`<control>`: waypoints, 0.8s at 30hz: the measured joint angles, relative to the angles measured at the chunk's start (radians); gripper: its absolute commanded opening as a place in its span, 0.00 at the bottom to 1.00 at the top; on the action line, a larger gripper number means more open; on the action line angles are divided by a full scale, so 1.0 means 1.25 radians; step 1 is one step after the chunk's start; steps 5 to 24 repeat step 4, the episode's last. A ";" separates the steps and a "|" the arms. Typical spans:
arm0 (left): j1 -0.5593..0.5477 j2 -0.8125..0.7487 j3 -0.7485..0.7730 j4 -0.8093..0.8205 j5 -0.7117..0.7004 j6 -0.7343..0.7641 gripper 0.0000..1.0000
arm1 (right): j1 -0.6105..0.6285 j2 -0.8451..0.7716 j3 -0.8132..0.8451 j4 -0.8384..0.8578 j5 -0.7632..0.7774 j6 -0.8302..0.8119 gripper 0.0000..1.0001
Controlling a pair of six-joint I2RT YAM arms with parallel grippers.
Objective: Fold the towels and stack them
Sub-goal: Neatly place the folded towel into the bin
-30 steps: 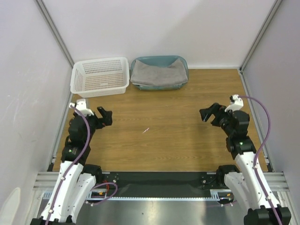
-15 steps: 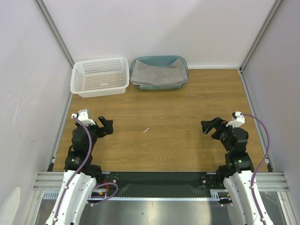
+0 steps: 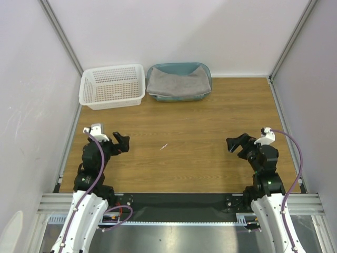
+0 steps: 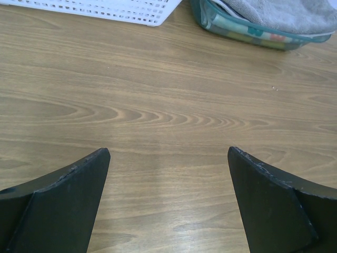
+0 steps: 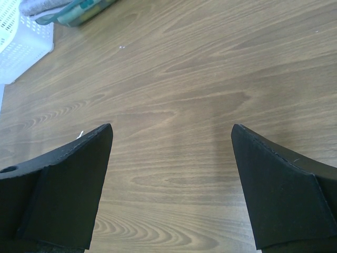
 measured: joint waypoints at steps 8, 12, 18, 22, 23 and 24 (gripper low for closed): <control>0.000 0.001 0.000 0.001 0.007 0.005 1.00 | 0.000 -0.001 0.000 -0.009 0.005 -0.001 1.00; 0.000 0.001 0.000 0.001 0.007 0.005 1.00 | 0.000 -0.001 0.000 -0.009 0.005 -0.001 1.00; 0.000 0.001 0.000 0.001 0.007 0.005 1.00 | 0.000 -0.001 0.000 -0.009 0.005 -0.001 1.00; 0.000 0.001 0.000 0.001 0.007 0.005 1.00 | 0.000 -0.001 0.000 -0.009 0.005 -0.001 1.00; 0.000 0.001 0.000 0.001 0.007 0.005 1.00 | 0.000 -0.001 0.000 -0.009 0.005 -0.001 1.00; 0.000 0.001 0.000 0.001 0.007 0.005 1.00 | 0.000 -0.001 0.000 -0.009 0.005 -0.001 1.00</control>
